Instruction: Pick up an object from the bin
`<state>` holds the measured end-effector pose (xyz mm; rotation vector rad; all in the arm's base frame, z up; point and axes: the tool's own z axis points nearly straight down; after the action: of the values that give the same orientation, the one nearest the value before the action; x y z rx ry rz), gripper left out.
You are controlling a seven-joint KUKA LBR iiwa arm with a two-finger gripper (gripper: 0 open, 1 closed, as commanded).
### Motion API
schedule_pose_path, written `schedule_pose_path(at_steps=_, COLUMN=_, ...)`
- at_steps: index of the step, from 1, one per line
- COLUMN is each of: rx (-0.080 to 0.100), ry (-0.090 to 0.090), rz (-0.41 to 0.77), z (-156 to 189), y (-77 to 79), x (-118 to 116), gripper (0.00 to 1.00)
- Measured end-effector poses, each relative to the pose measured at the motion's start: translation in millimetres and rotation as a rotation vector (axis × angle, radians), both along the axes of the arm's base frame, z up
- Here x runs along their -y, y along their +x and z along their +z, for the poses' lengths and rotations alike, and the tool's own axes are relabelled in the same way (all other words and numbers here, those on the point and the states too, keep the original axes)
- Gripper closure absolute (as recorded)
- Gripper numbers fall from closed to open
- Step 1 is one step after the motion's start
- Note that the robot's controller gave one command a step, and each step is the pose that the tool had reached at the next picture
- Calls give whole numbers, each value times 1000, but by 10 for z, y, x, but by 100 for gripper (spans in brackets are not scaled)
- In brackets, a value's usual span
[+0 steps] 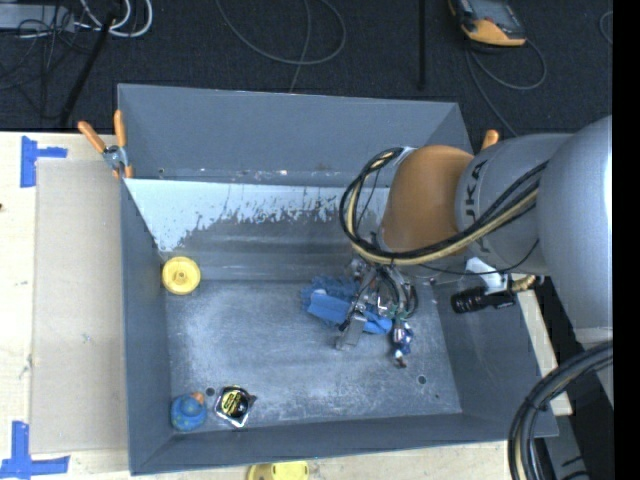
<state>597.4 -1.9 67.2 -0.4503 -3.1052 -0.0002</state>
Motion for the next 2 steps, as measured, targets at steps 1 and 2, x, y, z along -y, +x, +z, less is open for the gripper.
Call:
schedule_pose_path(at_steps=1, rx=4, ry=0, rz=-136, z=23, y=21, x=22, gripper=100)
schedule_pose_path(at_steps=2, rx=4, ry=0, rz=-140, z=23, y=25, x=21, gripper=100)
